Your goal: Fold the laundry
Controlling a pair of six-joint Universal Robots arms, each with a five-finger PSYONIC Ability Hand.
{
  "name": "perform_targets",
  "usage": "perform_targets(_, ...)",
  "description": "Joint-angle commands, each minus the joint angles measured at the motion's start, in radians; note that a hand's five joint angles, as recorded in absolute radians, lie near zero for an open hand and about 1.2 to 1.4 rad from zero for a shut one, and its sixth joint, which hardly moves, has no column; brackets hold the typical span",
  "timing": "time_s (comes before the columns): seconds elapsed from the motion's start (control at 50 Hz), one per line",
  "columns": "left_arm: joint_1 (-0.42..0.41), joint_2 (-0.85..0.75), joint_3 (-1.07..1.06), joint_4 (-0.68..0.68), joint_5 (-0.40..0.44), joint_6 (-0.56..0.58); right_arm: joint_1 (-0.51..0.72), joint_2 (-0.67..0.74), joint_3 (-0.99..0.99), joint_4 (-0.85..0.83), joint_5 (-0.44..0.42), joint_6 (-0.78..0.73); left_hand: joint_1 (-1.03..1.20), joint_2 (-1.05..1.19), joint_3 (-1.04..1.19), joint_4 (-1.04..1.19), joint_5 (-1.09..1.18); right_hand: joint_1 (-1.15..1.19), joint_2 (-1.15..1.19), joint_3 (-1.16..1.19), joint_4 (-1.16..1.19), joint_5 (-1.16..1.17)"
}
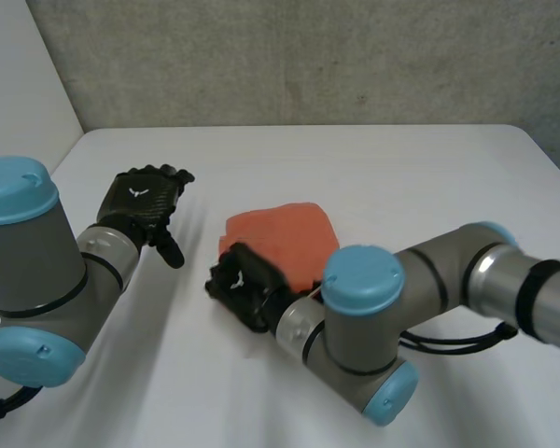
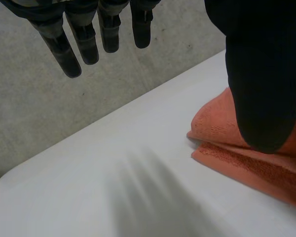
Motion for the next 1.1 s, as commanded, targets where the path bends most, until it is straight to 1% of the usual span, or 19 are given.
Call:
perform_targets(0.02, -0.001, -0.024, 0.028, 0.012, 0.003, -0.011, -0.031, -0.073, -0.022, -0.008, 0.125, 0.104, -0.022, -0.028, -0.039, -0.028, -0.046, -0.78, -1.002, -1.007, -1.014, -0.99)
perform_targets(0.08, -0.018, -0.06, 0.076, 0.023, 0.02, -0.013, -0.068, -0.113, -0.011, -0.007, 0.155, 0.191, -0.022, -0.028, -0.039, -0.028, -0.046, -0.78, -1.002, -1.007, -1.014, -0.99)
perform_targets(0.1, -0.027, -0.079, 0.101, 0.024, 0.031, -0.014, -0.105, -0.172, 0.007, -0.007, 0.182, 0.328, -0.022, -0.028, -0.039, -0.028, -0.046, -0.78, -1.002, -1.007, -1.014, -0.99)
perform_targets(0.14, -0.036, -0.088, 0.119, 0.024, 0.037, -0.019, -0.116, -0.188, 0.013, -0.004, 0.185, 0.375, -0.022, -0.028, -0.039, -0.028, -0.046, -0.78, -1.002, -1.007, -1.014, -0.99)
perform_targets(0.18, -0.056, -0.106, 0.148, 0.026, 0.046, -0.032, -0.147, -0.22, 0.036, -0.004, 0.185, 0.502, -0.022, -0.028, -0.039, -0.028, -0.046, -0.78, -1.002, -1.007, -1.014, -0.99)
perform_targets(0.2, -0.095, -0.153, 0.215, 0.023, 0.053, -0.083, -0.147, -0.22, 0.036, -0.004, 0.185, 0.503, -0.019, -0.025, -0.035, -0.025, -0.043, -0.78, -1.002, -1.007, -1.014, -0.99)
perform_targets(0.24, -0.103, -0.168, 0.23, 0.02, 0.054, -0.1, -0.189, -0.23, 0.039, 0.007, 0.184, 0.622, -0.016, -0.022, -0.032, -0.022, -0.04, -0.78, -1.002, -1.007, -1.014, -0.99)
perform_targets(0.26, -0.104, -0.168, 0.231, 0.02, 0.054, -0.1, -0.202, -0.231, 0.038, 0.012, 0.184, 0.643, -0.016, -0.022, -0.032, -0.022, -0.04, -0.78, -1.002, -1.007, -1.014, -0.99)
perform_targets(0.28, -0.128, -0.218, 0.288, 0.012, 0.056, -0.164, -0.219, -0.231, 0.035, 0.024, 0.181, 0.671, -0.007, -0.013, -0.023, -0.013, -0.031, -0.78, -1.002, -1.007, -1.014, -0.99)
perform_targets(0.36, -0.154, -0.27, 0.333, -0.005, 0.056, -0.206, -0.24, -0.225, 0.016, 0.068, 0.153, 0.688, -0.004, -0.01, -0.02, -0.01, -0.028, -0.78, -1.002, -1.007, -1.014, -0.99)
perform_targets(0.42, -0.171, -0.319, 0.362, -0.031, 0.056, -0.217, -0.256, -0.179, -0.02, 0.122, 0.129, 0.696, -0.004, -0.01, -0.02, -0.01, -0.028, -0.78, -1.002, -1.007, -1.014, -0.99)
perform_targets(0.54, -0.173, -0.389, 0.375, -0.059, 0.051, -0.217, -0.272, -0.069, -0.111, 0.245, 0.129, 0.697, -0.001, -0.007, -0.017, -0.007, -0.025, -0.78, -1.002, -1.007, -1.014, -0.99)
perform_targets(0.68, -0.163, -0.442, 0.367, -0.152, 0.042, -0.206, -0.277, 0.034, -0.214, 0.384, 0.13, 0.697, -0.013, -0.019, -0.029, -0.019, -0.037, -0.78, -1.002, -1.007, -1.014, -0.99)
perform_targets(0.78, -0.147, -0.415, 0.343, -0.186, 0.042, -0.161, -0.28, 0.037, -0.26, 0.444, 0.129, 0.696, -0.019, -0.025, -0.035, -0.025, -0.043, -0.78, -1.002, -1.007, -1.014, -0.99)
perform_targets(0.86, -0.146, -0.326, 0.327, -0.188, 0.045, -0.125, -0.285, -0.001, -0.272, 0.447, 0.122, 0.7, -0.022, -0.028, -0.039, -0.028, -0.046, -0.78, -1.002, -1.007, -1.014, -0.99)
perform_targets(0.94, -0.146, -0.22, 0.336, -0.185, 0.046, -0.12, -0.297, -0.133, -0.263, 0.429, 0.133, 0.745, -0.022, -0.028, -0.039, -0.028, -0.046, -0.78, -1.002, -1.007, -1.014, -0.99)
perform_targets(0.96, -0.146, -0.197, 0.341, -0.185, 0.046, -0.121, -0.315, -0.198, -0.251, 0.408, 0.147, 0.78, -0.022, -0.028, -0.039, -0.028, -0.046, -0.78, -1.002, -1.007, -1.014, -0.99)
perform_targets(1.02, -0.142, -0.102, 0.356, -0.181, 0.045, -0.121, -0.351, -0.294, -0.217, 0.368, 0.188, 0.822, -0.022, -0.028, -0.039, -0.028, -0.046, -0.78, -1.002, -1.007, -1.014, -0.99)
perform_targets(1.1, -0.117, -0.017, 0.378, -0.195, 0.043, -0.125, -0.407, -0.427, -0.148, 0.305, 0.268, 0.829, -0.022, -0.028, -0.039, -0.028, -0.046, -0.78, -1.002, -1.007, -1.014, -0.99)
